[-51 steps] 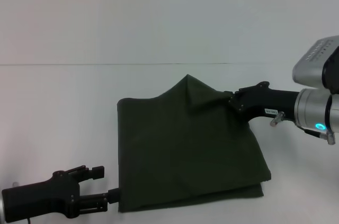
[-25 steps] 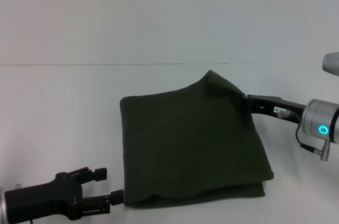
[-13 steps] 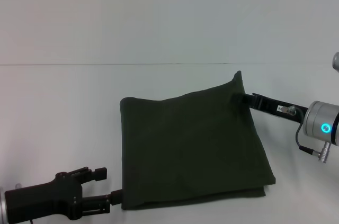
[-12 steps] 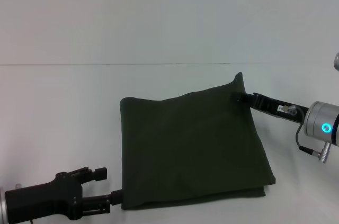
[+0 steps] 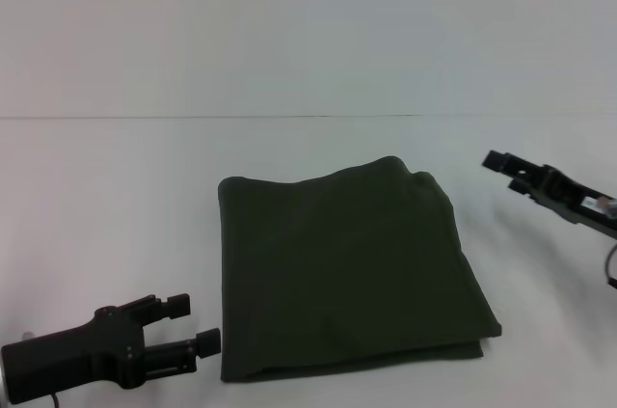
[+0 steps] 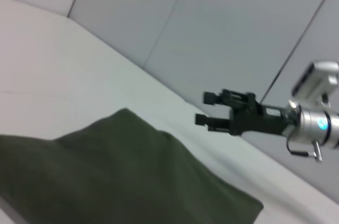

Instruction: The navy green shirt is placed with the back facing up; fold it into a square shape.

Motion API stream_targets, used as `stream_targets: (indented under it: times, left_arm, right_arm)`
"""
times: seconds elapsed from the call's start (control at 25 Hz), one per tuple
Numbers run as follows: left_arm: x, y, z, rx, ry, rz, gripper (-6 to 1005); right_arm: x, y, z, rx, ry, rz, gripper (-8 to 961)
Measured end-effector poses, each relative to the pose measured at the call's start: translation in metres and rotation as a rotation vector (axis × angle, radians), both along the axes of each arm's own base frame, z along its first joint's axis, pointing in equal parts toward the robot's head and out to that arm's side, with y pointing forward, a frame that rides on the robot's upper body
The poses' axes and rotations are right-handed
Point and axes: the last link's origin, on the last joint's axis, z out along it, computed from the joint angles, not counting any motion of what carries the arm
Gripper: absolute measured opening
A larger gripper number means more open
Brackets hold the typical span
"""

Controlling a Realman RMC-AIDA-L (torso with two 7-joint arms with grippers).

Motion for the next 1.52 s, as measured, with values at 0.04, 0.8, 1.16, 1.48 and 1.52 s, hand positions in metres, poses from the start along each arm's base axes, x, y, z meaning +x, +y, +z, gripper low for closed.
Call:
stream_targets:
  times: [0.04, 0.8, 1.16, 1.48, 1.52]
  left_arm:
    - [0.0, 0.0, 0.001, 0.004, -0.008, 0.003, 908]
    - [0.002, -0.014, 0.017, -0.051, 0.012, -0.137, 908]
    - [-0.005, -0.029, 0.001, -0.023, 0.047, -0.17, 908]
    - [-0.005, -0.038, -0.008, -0.051, 0.052, -0.192, 908]
    - [-0.004, -0.04, -0.011, -0.053, 0.059, -0.198, 908]
  right_arm:
    - [0.003, -0.004, 0.006, 0.016, -0.006, 0.02, 651]
    - [-0.015, -0.118, -0.013, -0.052, -0.38, 1.019, 845]
    - [0.014, -0.162, -0.04, -0.052, -0.449, 0.997, 841]
    - [0.022, -0.165, -0.044, 0.026, -0.509, 0.956, 841]
    - [0.023, -0.164, -0.043, 0.032, -0.517, 0.955, 841]
